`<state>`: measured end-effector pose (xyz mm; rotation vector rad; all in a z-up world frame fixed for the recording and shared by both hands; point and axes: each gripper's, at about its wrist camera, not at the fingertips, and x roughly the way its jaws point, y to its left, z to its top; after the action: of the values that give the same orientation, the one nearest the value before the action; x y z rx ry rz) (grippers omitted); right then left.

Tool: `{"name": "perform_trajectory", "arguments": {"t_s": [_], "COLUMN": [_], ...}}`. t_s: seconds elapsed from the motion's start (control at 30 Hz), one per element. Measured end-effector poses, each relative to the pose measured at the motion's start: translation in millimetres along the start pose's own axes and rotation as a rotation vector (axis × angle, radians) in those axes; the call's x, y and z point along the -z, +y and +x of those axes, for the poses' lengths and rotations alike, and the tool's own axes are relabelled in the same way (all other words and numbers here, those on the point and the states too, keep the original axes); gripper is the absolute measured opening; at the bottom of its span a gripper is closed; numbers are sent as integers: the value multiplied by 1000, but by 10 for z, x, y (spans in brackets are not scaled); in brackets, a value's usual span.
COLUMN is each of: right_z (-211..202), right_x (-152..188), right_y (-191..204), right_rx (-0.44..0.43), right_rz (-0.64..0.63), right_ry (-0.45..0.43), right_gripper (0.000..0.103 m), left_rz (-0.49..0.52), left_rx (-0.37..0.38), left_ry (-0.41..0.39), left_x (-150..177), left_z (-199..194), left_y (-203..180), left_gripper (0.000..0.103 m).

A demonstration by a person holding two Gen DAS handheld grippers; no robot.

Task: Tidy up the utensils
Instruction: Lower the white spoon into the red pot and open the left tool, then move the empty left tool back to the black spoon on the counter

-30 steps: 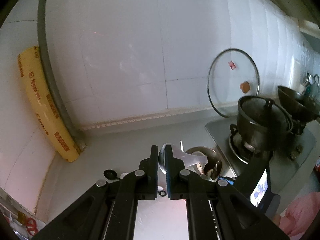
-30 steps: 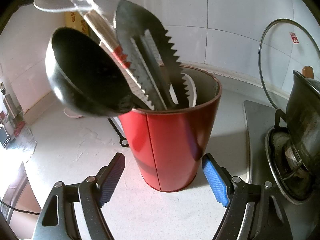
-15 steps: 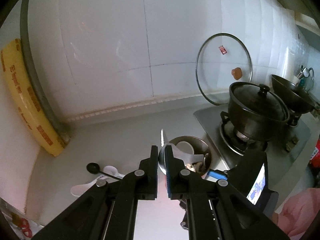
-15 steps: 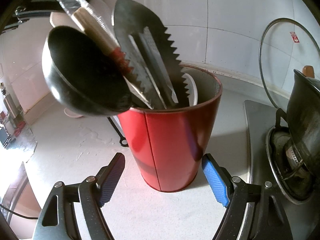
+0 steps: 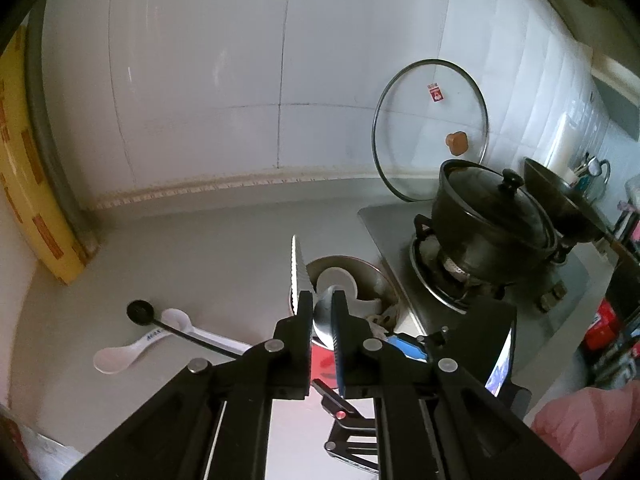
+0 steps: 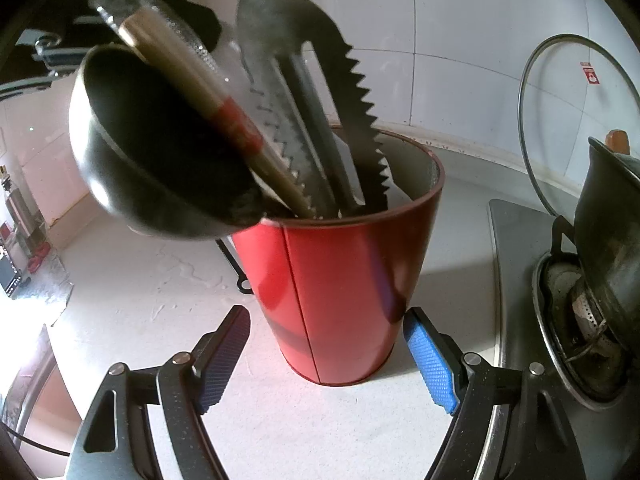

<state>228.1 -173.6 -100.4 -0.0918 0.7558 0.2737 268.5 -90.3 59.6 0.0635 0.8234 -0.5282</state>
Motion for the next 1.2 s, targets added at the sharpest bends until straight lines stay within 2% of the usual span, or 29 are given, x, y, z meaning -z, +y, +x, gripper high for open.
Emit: {"name": "perform_trajectory", "arguments": {"t_s": [0.07,0.17,0.43,0.57,0.93,1.0,1.2], "right_z": [7,7,6,10,11,16,18], "right_x": [1,3,10,9,6,2,2], "right_y": [-10,-7,-15,-17,-31,-38,-38], "right_rx": [-1,-1,-3,-2,-5,-5,-4], "right_rz": [0,-1,0,1,-2,-2,-3], "right_ry": [0,2,2,2,2,3,2], "right_gripper": [82,82,82,82,82,82,82], "left_rz": [-13,-29,-55,-96,-250,-282,-424], "left_rx": [14,24,8,-21,-131,-151,-234], "left_ry": [1,1,-32,-64,-95,-92,-78], "left_x": [3,-2,-24,-31,73,105,271], "left_z": [8,16,-93,-211,-388,-392,-392], "left_y": [16,41,150,300,832,928,1322], "left_gripper": [11,18,21,36,59,70,71]}}
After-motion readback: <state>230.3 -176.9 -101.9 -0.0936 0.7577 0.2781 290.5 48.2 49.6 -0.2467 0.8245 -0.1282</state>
